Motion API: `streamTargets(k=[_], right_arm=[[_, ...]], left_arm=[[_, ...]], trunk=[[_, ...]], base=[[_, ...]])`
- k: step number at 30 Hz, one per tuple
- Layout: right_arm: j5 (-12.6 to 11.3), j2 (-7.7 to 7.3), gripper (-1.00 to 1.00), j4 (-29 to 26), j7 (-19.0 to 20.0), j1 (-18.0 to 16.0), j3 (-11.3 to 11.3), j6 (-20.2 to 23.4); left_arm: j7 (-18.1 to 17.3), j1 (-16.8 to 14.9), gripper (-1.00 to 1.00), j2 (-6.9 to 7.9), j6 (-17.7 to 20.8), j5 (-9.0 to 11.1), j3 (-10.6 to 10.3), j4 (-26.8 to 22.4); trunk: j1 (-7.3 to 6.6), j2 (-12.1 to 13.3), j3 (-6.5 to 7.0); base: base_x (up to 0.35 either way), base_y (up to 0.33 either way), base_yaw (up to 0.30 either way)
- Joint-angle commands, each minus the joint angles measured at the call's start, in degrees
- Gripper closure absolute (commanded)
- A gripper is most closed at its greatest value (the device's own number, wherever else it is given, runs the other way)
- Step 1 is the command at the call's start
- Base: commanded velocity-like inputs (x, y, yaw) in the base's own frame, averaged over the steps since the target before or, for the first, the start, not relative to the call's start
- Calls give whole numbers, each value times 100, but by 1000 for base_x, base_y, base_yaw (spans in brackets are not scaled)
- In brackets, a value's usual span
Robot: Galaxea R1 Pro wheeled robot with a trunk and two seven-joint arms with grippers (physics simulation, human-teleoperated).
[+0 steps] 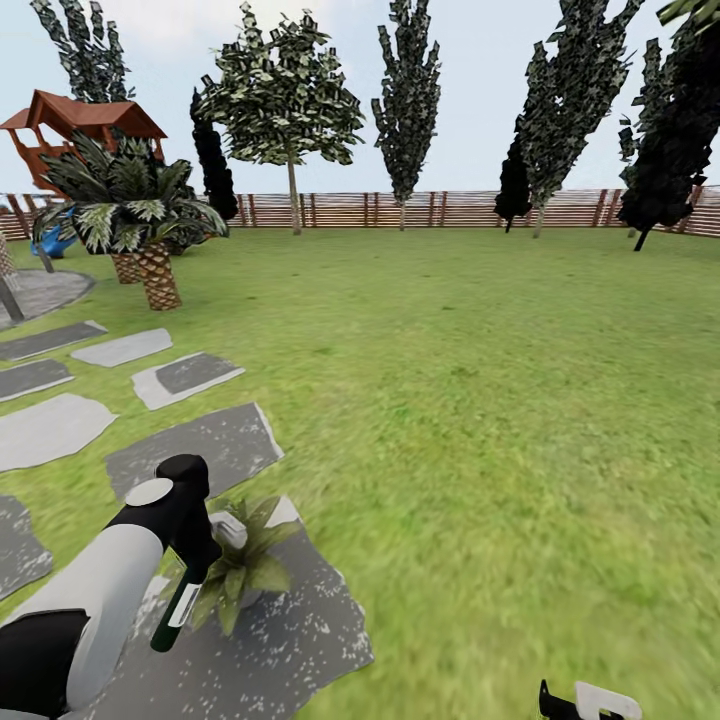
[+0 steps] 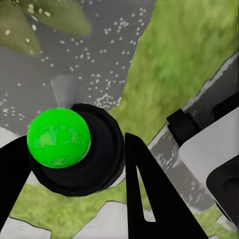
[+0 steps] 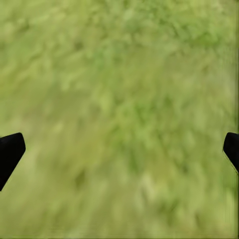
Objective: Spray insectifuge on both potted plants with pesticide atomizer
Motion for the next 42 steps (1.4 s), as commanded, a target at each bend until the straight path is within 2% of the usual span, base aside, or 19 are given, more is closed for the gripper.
streamTargets(k=[1, 11, 12, 15, 18, 21, 24, 29, 36, 42], right_arm=[[12, 4, -100, 5, -4, -4, -21, -17], [6, 16, -100, 5, -4, -4, -21, -17], [6, 16, -100, 5, -4, -4, -21, -17], [8, 16, -100, 5, -4, -4, -21, -17], [7, 16, -100, 5, -4, -4, -21, -17], [8, 16, -100, 5, -4, -4, -21, -17], [7, 16, -100, 5, -4, -4, -21, -17], [6, 16, -100, 5, -4, -4, -21, -17], [7, 16, -100, 5, -4, -4, -21, -17], [6, 16, -100, 5, -4, -4, -21, -17]], left_arm=[[-51, -3, 100, -5, 59, -59, 24, -5], [-51, -19, 100, -3, 59, -68, -23, -5], [-51, -19, 100, 6, 59, -68, -98, -5], [-51, -7, 100, 74, 59, -56, -584, 0], [-51, 10, 100, 161, 59, -52, -723, 3], [-51, 13, 100, 248, 59, -51, -755, 4], [-51, -5, 100, 262, 61, -51, -767, 1], [-51, -74, 100, 242, 90, -58, -760, -20], [-51, -91, 100, 182, 137, -59, -755, -74], [-51, -83, 100, 171, 138, -59, -760, -75]], trunk=[[1, -2, -6], [1, -2, -6], [1, -2, -6], [1, -2, -6], [1, -2, -6], [1, -2, -6], [1, -2, -6], [1, -2, -6], [1, -2, -6], [1, -2, -6]], base=[[193, -229, 0], [151, -102, 191], [7, -3, 278], [2, -1, 278], [0, 0, 279], [0, 0, 272], [0, 0, 148], [0, 0, 49], [7, -9, 237], [104, -206, 30]])
